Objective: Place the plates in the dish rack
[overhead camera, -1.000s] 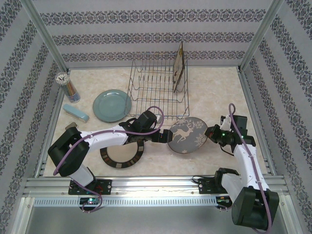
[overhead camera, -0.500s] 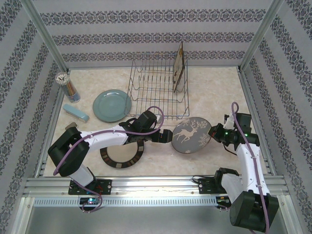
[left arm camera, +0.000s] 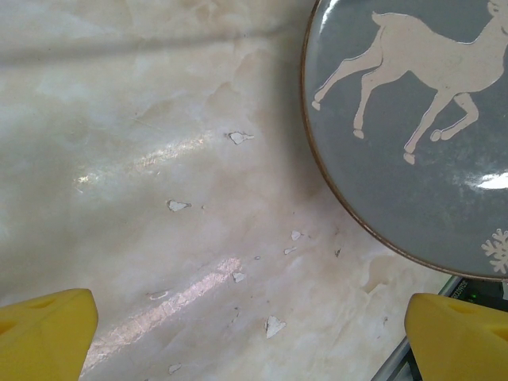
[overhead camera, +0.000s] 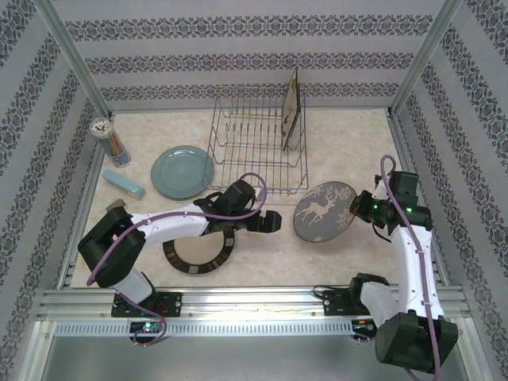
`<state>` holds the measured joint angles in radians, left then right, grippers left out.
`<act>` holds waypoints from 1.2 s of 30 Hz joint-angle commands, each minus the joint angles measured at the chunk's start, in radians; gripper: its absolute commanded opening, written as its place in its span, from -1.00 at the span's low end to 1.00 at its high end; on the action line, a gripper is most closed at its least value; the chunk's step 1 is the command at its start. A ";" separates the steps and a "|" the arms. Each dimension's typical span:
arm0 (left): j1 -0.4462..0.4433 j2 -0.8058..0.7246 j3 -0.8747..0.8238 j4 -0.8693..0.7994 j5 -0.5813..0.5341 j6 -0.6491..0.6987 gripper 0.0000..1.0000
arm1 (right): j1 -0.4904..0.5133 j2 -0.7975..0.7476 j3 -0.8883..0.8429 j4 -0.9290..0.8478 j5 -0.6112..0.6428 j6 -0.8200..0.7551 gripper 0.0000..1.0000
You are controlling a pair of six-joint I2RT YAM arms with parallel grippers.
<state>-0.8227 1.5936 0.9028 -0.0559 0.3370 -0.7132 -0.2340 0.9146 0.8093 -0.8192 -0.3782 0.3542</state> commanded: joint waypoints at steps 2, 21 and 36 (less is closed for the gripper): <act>0.010 -0.015 -0.001 0.014 0.007 0.000 0.99 | -0.013 0.003 0.084 0.006 0.006 -0.020 -1.00; 0.015 -0.027 0.021 -0.005 0.004 0.008 0.99 | -0.009 0.087 0.321 -0.064 0.114 -0.072 -1.00; 0.028 -0.074 0.062 -0.043 0.016 0.004 0.99 | 0.064 0.175 0.536 -0.105 0.204 -0.095 -1.00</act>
<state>-0.8093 1.5566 0.9302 -0.0666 0.3401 -0.7124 -0.1841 1.0908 1.2739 -0.9710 -0.1776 0.2653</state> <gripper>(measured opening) 0.996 0.050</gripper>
